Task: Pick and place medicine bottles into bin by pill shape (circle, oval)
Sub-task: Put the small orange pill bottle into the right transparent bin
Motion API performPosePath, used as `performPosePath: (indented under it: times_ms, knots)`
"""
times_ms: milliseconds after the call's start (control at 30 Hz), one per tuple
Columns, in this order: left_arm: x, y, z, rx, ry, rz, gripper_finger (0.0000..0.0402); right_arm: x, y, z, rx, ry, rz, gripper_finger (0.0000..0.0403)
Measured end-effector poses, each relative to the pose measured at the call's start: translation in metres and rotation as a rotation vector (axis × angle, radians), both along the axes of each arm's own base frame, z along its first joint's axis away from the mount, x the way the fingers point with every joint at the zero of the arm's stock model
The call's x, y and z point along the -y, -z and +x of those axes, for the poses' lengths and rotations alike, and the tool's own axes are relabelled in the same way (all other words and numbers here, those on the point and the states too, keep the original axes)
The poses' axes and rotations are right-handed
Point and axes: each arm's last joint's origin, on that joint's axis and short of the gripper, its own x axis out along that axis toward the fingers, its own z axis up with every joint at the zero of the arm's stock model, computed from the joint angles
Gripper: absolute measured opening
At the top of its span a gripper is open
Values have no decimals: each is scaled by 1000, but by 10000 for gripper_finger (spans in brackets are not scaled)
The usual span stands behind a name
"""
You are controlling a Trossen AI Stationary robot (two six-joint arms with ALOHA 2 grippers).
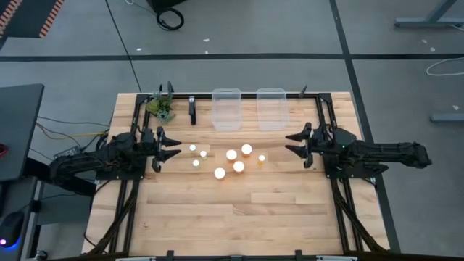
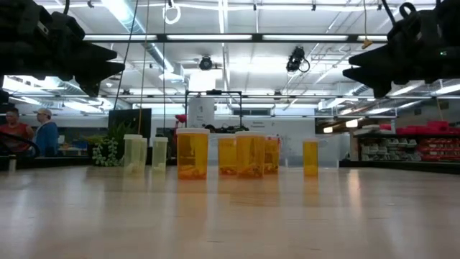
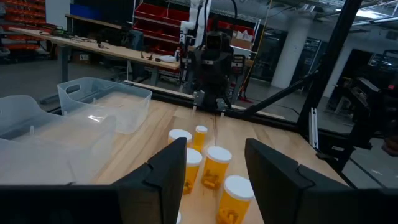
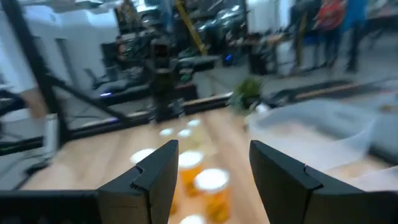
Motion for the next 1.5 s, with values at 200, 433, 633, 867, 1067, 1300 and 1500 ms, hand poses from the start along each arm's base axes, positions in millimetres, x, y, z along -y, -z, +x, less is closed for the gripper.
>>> performPosePath:
  times_ms: [200, 433, 633, 867, 1067, 1300, 1500]
  knots:
    - [0, 0, 0, 0, 0, 0, 172, 0, -2, 0, 11, 11, -36, 205]
    - [0, 0, 0, 0, 0, 0, 172, 0, 0, 1, 32, -9, 184, 205]
    - [0, 0, 0, 0, 0, 0, 172, -4, 15, 9, -93, -31, 345, 205]
    - [0, 0, 0, 0, 0, 0, 172, -12, 35, 21, -270, 30, 393, 205]
    - [0, 0, 0, 0, 0, 0, 172, -20, 48, 28, -342, 121, 369, 205]
    - [0, 0, 0, 0, 0, 0, 172, -26, 46, 49, -450, 124, 283, 205]
    - [0, 0, 0, 0, 0, 0, 172, -27, 54, 67, -562, 144, 252, 209]
